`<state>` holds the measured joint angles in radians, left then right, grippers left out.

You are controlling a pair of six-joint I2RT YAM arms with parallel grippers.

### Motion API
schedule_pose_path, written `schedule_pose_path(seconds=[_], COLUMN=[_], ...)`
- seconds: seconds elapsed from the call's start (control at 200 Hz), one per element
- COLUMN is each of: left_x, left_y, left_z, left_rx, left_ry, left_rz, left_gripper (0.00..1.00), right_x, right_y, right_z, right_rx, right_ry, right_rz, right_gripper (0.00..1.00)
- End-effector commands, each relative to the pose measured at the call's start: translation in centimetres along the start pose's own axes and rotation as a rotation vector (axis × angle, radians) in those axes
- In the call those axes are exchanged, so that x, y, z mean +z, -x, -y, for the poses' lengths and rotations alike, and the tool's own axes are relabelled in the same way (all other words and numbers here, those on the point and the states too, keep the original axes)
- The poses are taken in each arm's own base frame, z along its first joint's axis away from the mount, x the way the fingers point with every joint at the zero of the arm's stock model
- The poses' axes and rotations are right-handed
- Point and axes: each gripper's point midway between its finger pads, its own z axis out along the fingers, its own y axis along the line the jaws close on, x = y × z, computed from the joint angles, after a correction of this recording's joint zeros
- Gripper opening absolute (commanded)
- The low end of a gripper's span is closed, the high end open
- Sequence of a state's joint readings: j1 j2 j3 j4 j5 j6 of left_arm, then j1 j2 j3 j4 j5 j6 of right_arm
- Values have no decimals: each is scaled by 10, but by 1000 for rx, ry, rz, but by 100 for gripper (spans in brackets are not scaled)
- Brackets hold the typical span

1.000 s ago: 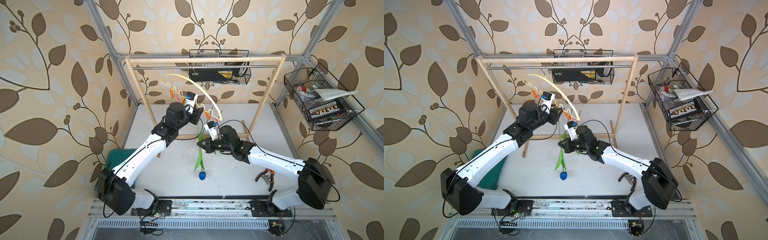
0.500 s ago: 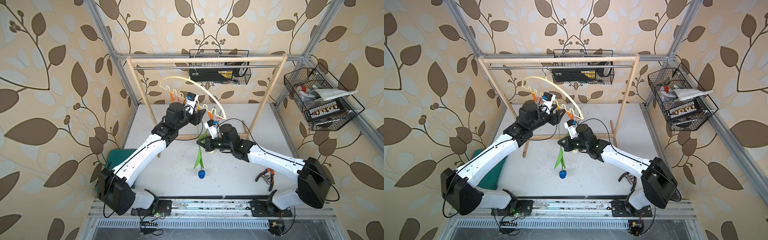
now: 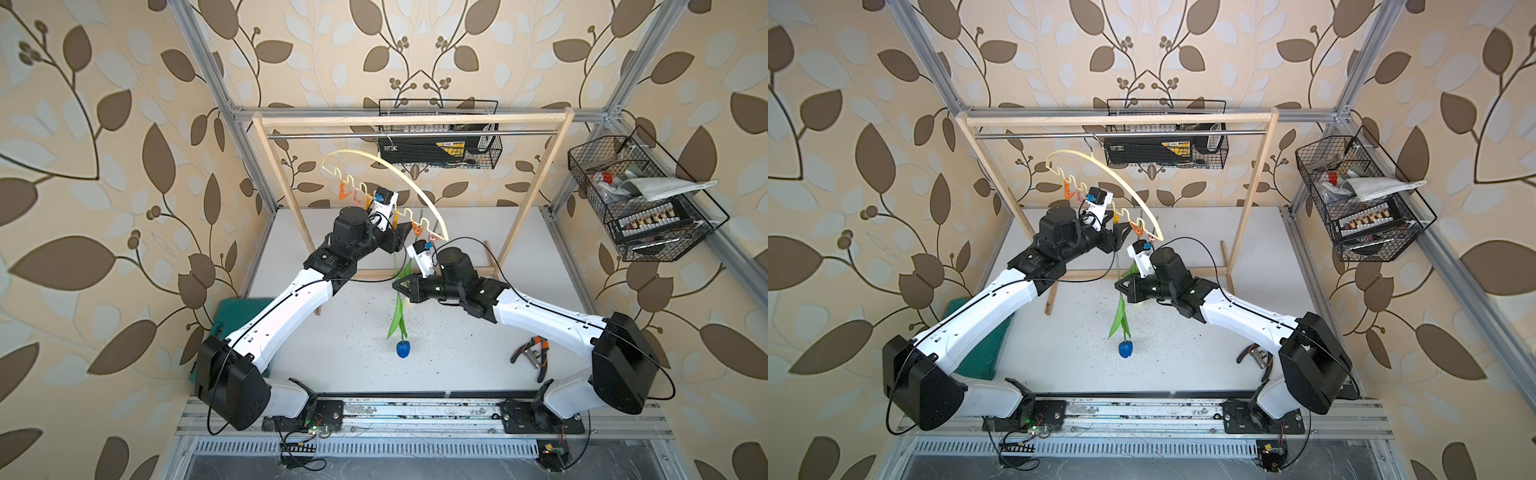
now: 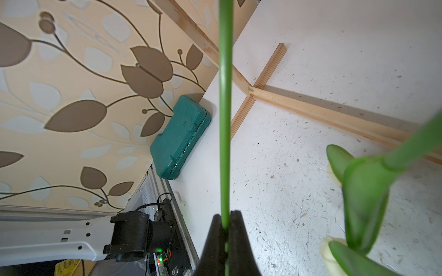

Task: Dry the flowers on a clothes hanger
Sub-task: Open the clamp at the hanger.

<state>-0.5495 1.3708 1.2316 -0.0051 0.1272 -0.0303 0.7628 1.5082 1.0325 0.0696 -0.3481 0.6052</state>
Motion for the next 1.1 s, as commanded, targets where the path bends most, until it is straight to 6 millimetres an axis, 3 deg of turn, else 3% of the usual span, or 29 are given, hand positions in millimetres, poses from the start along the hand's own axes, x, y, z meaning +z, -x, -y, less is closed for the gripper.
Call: schedule_pose_path(seconds=[0.0,0.17,0.74,1.095], left_x=[-4,-6,-5,-5], left_y=[14,17,20,24], left_z=[4,4,7,7], left_rx=[21,18,-14,-60], left_ry=[-14,-18,-35,-34], left_rz=[52,61,53,34], left_gripper=[65,54,34,30], right_x=[1,3,5,3], right_y=[8,7,7,26], right_z=[-7,-7,-9,-5], right_rx=[-9,-5,-8,65], right_ry=[20,25,35,54], right_rz=[5,-3,-9,46], right_gripper=[0,0,0,0])
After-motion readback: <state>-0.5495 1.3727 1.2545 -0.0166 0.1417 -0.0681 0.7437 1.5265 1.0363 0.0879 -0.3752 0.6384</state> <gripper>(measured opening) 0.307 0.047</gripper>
